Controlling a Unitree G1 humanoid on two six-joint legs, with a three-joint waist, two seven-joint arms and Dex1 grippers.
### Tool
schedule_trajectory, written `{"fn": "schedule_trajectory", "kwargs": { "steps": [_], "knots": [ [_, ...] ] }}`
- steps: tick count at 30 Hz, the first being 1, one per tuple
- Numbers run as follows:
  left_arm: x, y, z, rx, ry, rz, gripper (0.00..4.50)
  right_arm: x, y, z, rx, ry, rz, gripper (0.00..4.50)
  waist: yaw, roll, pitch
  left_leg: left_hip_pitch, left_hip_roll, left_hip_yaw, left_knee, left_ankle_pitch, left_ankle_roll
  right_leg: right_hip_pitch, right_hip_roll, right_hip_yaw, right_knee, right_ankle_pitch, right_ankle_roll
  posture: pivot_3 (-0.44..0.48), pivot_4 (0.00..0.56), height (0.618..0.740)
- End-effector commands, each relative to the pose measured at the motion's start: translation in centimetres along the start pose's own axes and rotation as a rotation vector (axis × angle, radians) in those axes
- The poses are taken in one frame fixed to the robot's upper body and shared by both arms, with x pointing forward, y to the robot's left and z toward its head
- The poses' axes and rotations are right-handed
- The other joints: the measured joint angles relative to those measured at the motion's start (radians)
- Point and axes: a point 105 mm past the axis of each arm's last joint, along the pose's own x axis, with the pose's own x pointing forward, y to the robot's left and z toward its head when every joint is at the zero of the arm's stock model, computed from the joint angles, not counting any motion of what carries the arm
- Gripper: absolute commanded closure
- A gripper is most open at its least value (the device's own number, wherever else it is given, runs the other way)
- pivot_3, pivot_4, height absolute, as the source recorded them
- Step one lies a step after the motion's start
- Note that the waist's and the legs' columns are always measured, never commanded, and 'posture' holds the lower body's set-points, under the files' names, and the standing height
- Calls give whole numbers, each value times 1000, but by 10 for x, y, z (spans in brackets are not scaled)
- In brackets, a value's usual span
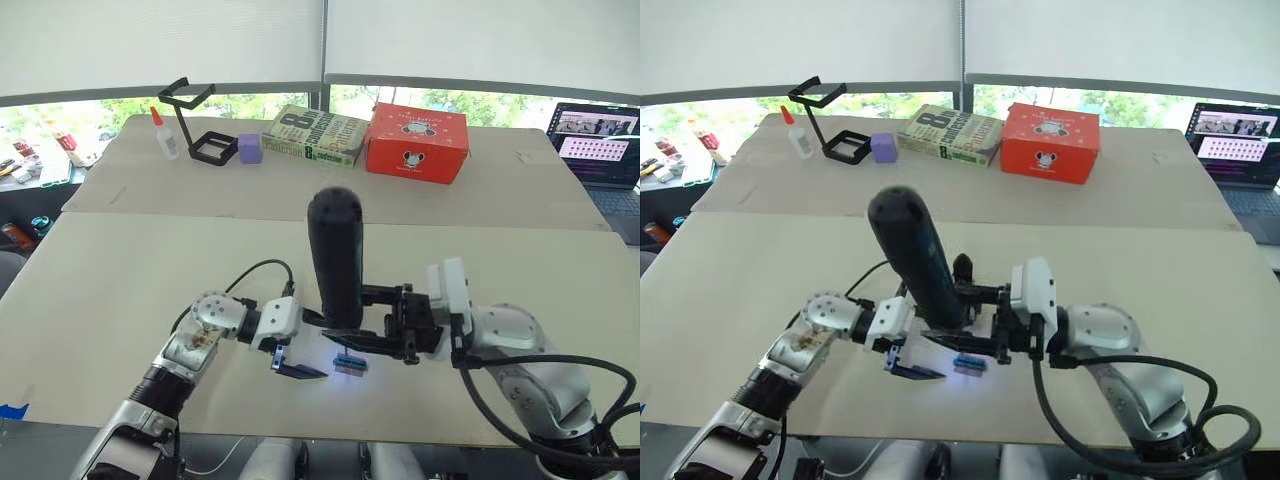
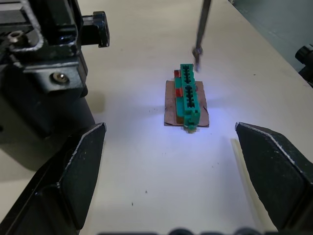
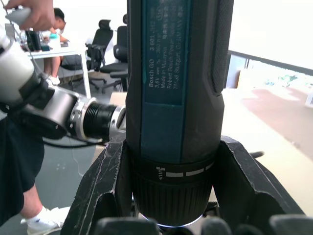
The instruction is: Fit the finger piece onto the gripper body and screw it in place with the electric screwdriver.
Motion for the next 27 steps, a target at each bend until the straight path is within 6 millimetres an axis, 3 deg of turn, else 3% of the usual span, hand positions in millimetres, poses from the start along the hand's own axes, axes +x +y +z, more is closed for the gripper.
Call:
{"fn": "schedule_trajectory", "kwargs": {
  "steps": [1, 7, 11, 18, 27],
  "knots": [
    [-8, 3, 12, 26, -29, 39, 0, 0, 4, 25, -44, -57, 23, 2589, 0, 0, 0, 0, 0, 0, 0, 0, 0, 0, 0, 0, 0, 0, 0, 0, 150, 740],
    [-25, 5, 10, -58, -45, 148, 0, 4, -4, 47, -48, -75, 36, 2589, -4, 0, 0, 0, 0, 0, 0, 0, 0, -1, -1, 0, 0, 0, 0, 0, 150, 740],
    [-24, 7, 4, -94, -50, 208, 0, 3, -5, 51, -45, -66, 48, 2589, 0, 0, 0, 0, 0, 0, -1, 0, 0, -1, -1, 0, 0, 0, 0, 0, 150, 740],
    [-6, 34, -1, -171, -86, 423, 0, 2, -9, 53, -41, -39, 52, 2589, 2, 0, 0, 0, -1, 0, 1, -1, 1, 1, -2, 1, 0, 0, 0, 0, 150, 740],
    [21, 39, 3, -183, -133, 427, 0, 1, -10, 56, -43, -16, 67, 2589, 1, 0, 0, 0, 0, 0, 0, 0, 0, 0, -4, 2, 0, 0, 0, 0, 150, 740]
  ]
}}
